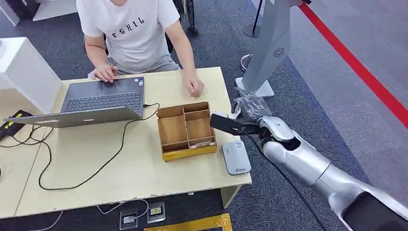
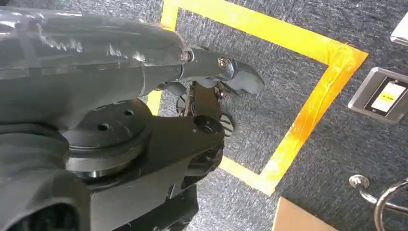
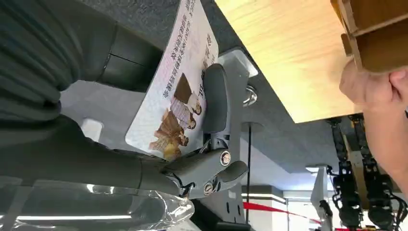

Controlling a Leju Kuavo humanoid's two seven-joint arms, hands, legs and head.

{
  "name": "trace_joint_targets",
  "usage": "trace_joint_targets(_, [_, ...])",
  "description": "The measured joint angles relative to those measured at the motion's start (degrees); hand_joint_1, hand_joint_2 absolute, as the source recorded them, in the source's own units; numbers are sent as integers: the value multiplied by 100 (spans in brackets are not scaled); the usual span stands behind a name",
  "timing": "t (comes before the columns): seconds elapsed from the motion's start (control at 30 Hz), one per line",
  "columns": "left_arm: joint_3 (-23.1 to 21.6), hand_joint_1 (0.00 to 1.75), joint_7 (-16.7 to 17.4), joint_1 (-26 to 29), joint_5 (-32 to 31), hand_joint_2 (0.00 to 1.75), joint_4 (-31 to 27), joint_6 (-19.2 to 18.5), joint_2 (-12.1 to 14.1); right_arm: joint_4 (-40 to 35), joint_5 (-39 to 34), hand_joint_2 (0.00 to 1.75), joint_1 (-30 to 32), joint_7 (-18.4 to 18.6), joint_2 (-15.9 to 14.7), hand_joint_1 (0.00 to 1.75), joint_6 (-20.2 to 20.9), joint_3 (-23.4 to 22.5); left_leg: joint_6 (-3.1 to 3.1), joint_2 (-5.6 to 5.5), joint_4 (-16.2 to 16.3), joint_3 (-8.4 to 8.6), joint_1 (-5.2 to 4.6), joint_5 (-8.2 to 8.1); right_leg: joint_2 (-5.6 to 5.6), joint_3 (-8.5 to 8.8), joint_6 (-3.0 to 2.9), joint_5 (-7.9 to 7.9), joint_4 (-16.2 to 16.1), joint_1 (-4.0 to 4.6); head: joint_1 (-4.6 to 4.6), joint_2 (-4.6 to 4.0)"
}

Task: Pass the card to the sensor for recognition and then transmit it.

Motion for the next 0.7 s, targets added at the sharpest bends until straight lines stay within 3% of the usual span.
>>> trace_joint_targets(0.7, [0,0,-2,-12,81,0,-7,140,0,273,-295,175,520,-520,144,175,-175,-9,0,0,0,-1,0,0,0,0,0,0,0,0,0,0])
